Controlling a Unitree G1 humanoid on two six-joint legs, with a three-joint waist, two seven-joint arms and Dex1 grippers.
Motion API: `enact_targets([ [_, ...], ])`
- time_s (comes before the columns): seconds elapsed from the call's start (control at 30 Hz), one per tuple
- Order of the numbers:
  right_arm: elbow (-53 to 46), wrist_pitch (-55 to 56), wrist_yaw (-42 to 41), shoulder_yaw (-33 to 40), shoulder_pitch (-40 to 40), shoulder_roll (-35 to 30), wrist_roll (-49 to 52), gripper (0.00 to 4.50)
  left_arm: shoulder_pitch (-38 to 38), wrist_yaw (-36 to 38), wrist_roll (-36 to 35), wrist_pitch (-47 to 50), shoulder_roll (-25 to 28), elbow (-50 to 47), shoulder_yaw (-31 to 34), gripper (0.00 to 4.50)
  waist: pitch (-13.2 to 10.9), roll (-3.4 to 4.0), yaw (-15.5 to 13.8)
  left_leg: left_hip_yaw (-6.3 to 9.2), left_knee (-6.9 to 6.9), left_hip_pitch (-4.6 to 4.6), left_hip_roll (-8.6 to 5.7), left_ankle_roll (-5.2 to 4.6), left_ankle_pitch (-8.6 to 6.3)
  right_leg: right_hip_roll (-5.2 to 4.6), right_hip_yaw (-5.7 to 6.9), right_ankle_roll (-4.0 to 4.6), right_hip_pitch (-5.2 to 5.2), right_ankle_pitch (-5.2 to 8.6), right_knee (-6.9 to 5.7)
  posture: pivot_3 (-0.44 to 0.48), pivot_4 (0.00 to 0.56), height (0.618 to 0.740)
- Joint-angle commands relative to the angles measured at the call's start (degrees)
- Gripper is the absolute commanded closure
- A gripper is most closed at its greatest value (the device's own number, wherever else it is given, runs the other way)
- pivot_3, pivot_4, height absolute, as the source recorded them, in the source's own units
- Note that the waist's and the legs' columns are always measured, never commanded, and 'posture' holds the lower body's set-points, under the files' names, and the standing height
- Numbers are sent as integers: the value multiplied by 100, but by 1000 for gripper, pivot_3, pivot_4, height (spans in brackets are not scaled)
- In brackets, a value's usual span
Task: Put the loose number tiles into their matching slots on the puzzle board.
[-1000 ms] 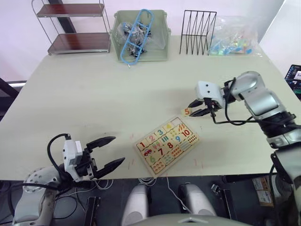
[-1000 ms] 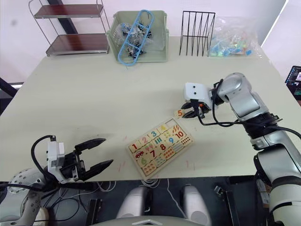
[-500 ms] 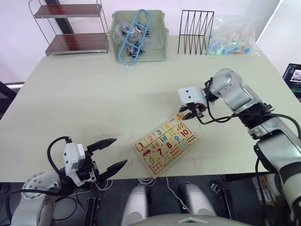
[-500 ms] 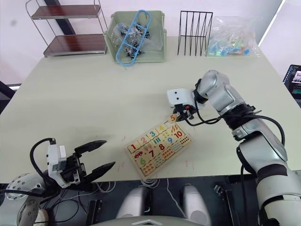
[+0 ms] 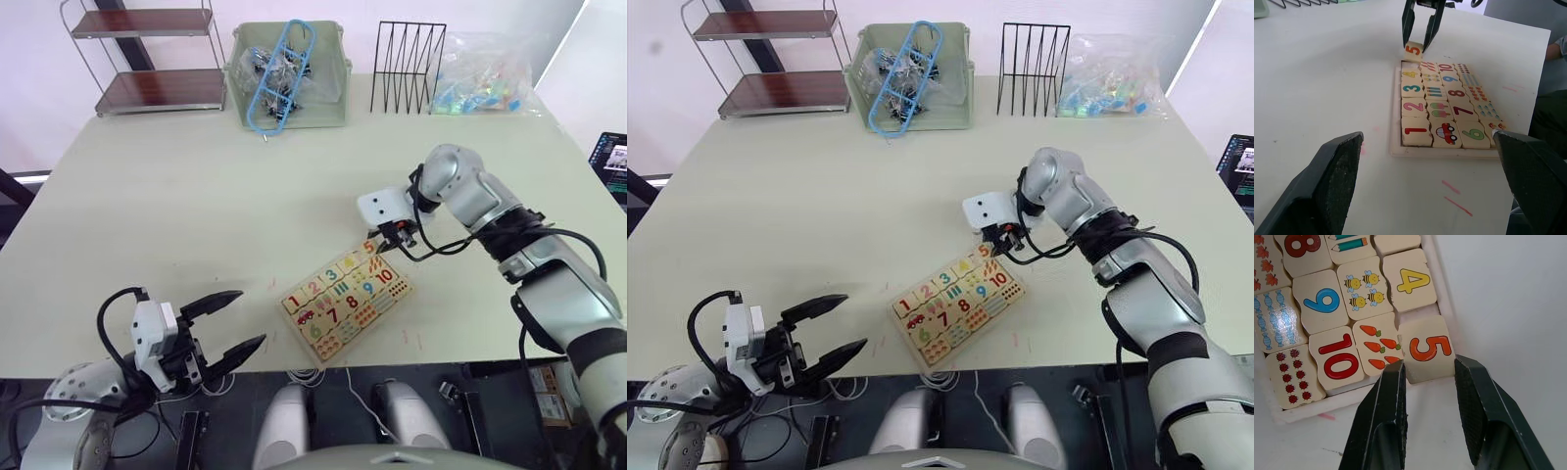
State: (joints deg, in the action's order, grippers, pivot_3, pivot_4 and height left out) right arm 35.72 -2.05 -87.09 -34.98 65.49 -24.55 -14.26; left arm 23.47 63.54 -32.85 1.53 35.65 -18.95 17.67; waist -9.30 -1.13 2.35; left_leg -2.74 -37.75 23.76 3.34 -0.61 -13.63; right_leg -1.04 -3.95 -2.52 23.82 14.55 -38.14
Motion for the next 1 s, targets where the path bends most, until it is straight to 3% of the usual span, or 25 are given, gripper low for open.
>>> enact_targets([
  [0.03,183,304,38,59,258,42,-113,3643,58,-43,-57,-77,-2,-211,109,0,0,0,0,0,0,0,0,0,0,0,0,1,0,0,0,0,150,740],
  [1.0,675,792,-82,124,320,439,-214,3643,193,-184,-114,-96,-72,-276,162,0,-1,1,5,0,1,-2,0,0,0,-1,0,3,0,2,0,0,150,740],
])
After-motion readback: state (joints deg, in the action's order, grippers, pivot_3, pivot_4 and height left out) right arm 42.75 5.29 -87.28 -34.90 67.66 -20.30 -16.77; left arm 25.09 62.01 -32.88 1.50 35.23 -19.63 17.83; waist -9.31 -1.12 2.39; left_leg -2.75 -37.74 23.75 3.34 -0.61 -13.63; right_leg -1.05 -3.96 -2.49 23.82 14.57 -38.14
